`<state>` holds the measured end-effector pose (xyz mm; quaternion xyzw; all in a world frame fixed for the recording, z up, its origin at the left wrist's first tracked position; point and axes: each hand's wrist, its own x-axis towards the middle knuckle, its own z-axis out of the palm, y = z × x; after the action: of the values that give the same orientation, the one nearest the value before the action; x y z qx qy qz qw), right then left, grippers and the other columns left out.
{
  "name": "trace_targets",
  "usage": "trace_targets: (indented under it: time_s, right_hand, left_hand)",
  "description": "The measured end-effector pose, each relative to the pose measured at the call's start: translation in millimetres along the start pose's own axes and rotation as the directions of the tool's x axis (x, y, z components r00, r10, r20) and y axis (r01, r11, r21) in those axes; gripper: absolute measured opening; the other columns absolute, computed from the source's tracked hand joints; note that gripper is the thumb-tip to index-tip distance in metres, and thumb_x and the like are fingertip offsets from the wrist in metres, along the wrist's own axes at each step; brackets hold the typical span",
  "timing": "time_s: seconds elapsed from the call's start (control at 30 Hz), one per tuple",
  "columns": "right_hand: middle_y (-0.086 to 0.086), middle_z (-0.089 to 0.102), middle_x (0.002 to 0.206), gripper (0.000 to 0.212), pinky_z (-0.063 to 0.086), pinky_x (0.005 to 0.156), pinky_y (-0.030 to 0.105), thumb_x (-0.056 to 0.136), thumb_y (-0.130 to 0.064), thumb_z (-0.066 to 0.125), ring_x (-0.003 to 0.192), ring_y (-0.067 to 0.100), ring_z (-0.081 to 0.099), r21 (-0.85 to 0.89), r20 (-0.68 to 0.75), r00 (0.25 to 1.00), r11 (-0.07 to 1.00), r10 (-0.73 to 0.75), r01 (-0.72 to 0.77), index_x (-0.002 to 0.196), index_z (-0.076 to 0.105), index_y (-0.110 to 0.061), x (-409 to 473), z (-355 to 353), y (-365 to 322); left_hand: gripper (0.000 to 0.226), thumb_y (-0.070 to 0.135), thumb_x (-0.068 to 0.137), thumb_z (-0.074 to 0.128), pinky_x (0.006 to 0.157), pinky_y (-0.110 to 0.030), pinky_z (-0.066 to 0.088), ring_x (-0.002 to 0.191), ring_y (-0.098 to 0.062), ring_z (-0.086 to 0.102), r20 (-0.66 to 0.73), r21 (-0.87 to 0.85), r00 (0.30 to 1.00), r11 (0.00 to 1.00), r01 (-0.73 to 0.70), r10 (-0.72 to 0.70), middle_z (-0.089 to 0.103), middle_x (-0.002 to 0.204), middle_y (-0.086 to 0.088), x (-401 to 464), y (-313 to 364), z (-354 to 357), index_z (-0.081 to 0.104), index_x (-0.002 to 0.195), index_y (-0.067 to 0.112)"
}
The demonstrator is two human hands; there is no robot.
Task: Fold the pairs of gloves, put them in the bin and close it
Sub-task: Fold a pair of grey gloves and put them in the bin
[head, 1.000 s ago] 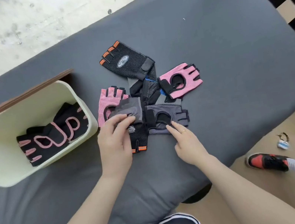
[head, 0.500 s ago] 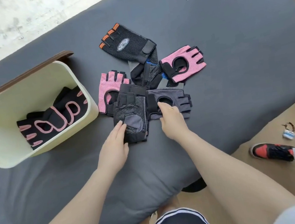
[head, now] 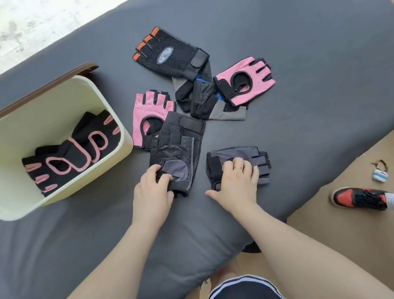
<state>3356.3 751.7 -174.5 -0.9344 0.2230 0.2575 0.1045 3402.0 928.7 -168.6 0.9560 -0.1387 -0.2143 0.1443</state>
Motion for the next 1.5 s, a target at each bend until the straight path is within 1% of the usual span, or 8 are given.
trace_targets:
  time_s: [0.2,0.4,0.5,0.73,0.87,1.1,1.33,1.5]
  right_hand:
    - [0.010,0.061,0.088,0.010,0.039,0.084,0.037,0.078,-0.014,0.055,0.090,0.030,0.053,0.371,-0.114,0.993,0.928,0.026,0.019,0.082,0.058,-0.006,1,-11,-2]
    - [0.008,0.063,0.084,0.023,0.047,0.072,0.033,0.091,-0.001,0.038,0.075,0.022,0.058,0.976,0.201,0.978,-0.078,-0.052,-0.204,0.085,0.057,-0.012,-9,-81,24]
    - [0.006,0.067,0.085,0.024,0.052,0.076,0.038,0.093,-0.007,0.036,0.075,0.022,0.064,0.929,0.277,0.956,-0.227,-0.096,-0.292,0.083,0.056,-0.016,-10,-89,31]
    - [0.009,0.062,0.082,0.033,0.050,0.069,0.034,0.091,0.001,0.028,0.073,0.023,0.060,0.938,0.348,0.937,0.000,-0.023,-0.348,0.080,0.056,-0.012,-3,-73,23]
    - [0.011,0.065,0.080,0.030,0.054,0.068,0.034,0.084,0.005,0.027,0.073,0.025,0.062,0.938,0.336,0.925,-0.029,-0.177,-0.346,0.084,0.056,-0.004,5,-76,19]
    - [0.001,0.053,0.086,0.019,0.034,0.056,0.020,0.088,0.002,0.044,0.068,0.011,0.045,0.793,0.180,0.977,0.570,0.116,-0.214,0.093,0.052,-0.015,27,-63,22]
    - [0.006,0.054,0.101,0.014,0.047,0.065,0.030,0.094,-0.005,0.043,0.072,0.018,0.055,0.876,0.395,0.918,0.314,-0.029,-0.367,0.099,0.049,-0.017,30,-47,8]
    - [0.007,0.050,0.117,0.045,0.043,0.081,0.030,0.087,-0.012,0.058,0.096,0.020,0.052,0.795,0.321,0.940,0.507,0.116,-0.334,0.129,0.040,-0.013,35,-38,8]
  left_hand:
    - [0.023,0.000,0.078,0.061,0.087,-0.037,0.046,0.105,-0.028,0.057,-0.060,-0.228,0.998,0.973,-0.033,0.020,0.059,0.119,-0.008,-14,-8,-18,0.068,0.099,0.009]
    - [0.023,0.009,0.090,0.052,0.069,-0.008,0.041,0.076,0.005,0.059,0.016,-0.659,0.985,0.739,0.139,-0.172,0.067,0.086,0.011,-23,10,-58,0.062,0.104,0.025]
    - [0.023,0.010,0.091,0.049,0.067,0.000,0.039,0.073,0.017,0.056,-0.015,-0.720,0.978,0.681,0.134,-0.209,0.065,0.086,0.013,-28,17,-73,0.060,0.105,0.026]
    - [0.023,0.008,0.093,0.045,0.078,-0.013,0.036,0.091,-0.010,0.054,-0.216,-0.693,0.927,0.717,0.076,-0.307,0.063,0.099,0.004,-34,27,-86,0.065,0.105,0.012]
    - [0.030,0.012,0.094,0.044,0.071,-0.028,0.052,0.075,-0.011,0.063,0.110,-0.925,0.962,0.329,0.192,-0.251,0.069,0.084,-0.002,-26,28,-97,0.071,0.082,0.021]
    - [0.020,0.032,0.084,0.055,0.091,-0.036,0.041,0.103,-0.022,0.053,0.086,-0.403,0.995,0.915,-0.001,0.040,0.063,0.108,0.000,-2,-7,-72,0.071,0.086,0.020]
    - [0.028,0.015,0.090,0.052,0.093,-0.036,0.036,0.113,-0.031,0.045,0.004,-0.457,0.906,0.805,0.378,-0.423,0.046,0.120,-0.013,-29,0,-33,0.052,0.117,0.008]
    - [0.036,0.021,0.092,0.049,0.082,-0.036,0.042,0.106,-0.029,0.049,0.096,-0.352,0.954,0.887,0.299,-0.283,0.044,0.121,-0.008,-13,21,-26,0.046,0.128,0.019]
